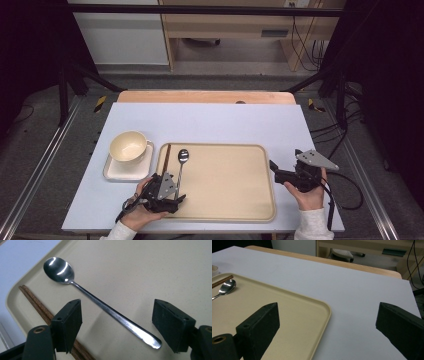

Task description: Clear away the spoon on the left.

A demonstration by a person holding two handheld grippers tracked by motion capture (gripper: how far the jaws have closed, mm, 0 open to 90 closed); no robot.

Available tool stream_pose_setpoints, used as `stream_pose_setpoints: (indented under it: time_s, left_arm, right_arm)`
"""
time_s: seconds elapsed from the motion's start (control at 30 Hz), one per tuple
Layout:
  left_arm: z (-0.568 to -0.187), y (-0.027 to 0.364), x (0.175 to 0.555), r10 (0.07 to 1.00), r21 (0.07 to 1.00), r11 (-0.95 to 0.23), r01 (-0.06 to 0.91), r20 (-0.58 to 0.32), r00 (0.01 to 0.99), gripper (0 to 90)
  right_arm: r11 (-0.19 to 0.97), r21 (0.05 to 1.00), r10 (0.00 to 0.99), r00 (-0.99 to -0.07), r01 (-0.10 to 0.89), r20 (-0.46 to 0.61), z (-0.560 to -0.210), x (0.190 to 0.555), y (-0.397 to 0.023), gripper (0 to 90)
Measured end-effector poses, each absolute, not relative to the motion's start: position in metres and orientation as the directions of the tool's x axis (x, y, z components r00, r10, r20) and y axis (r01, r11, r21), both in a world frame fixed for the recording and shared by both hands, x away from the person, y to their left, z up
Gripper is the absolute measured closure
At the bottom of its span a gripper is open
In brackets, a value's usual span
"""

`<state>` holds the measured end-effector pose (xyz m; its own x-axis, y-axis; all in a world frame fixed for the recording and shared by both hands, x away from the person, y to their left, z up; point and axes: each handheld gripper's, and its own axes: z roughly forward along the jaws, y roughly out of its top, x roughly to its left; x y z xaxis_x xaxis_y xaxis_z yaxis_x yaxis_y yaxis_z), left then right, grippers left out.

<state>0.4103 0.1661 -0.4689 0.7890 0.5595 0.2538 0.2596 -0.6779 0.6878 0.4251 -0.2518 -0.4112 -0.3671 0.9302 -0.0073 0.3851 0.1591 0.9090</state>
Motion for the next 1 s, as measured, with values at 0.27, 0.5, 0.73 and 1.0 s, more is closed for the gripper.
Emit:
stream_pose_setpoints:
  time_s: [0.27,0.5,0.73,1.0]
  left_arm:
    - [-0.459,0.172,0.410,0.579,0.726,-0.637,0.259,0.229,0.782,24.1]
    - [-0.451,0.182,0.412,0.626,0.761,-0.587,0.277,0.209,0.751,24.4]
    - [-0.440,0.198,0.414,0.699,0.814,-0.498,0.298,0.173,0.694,24.0]
    - [-0.428,0.219,0.416,0.768,0.850,-0.422,0.314,0.151,0.623,22.9]
  right_arm:
    - [0.160,0.909,0.930,-0.367,0.384,-0.009,-0.411,0.425,-0.252,5.6]
    - [0.161,0.909,0.930,-0.367,0.384,-0.009,-0.411,0.425,-0.252,5.5]
    - [0.159,0.909,0.931,-0.364,0.385,-0.008,-0.411,0.425,-0.252,5.5]
    - [0.159,0.909,0.932,-0.361,0.386,-0.010,-0.411,0.425,-0.253,5.5]
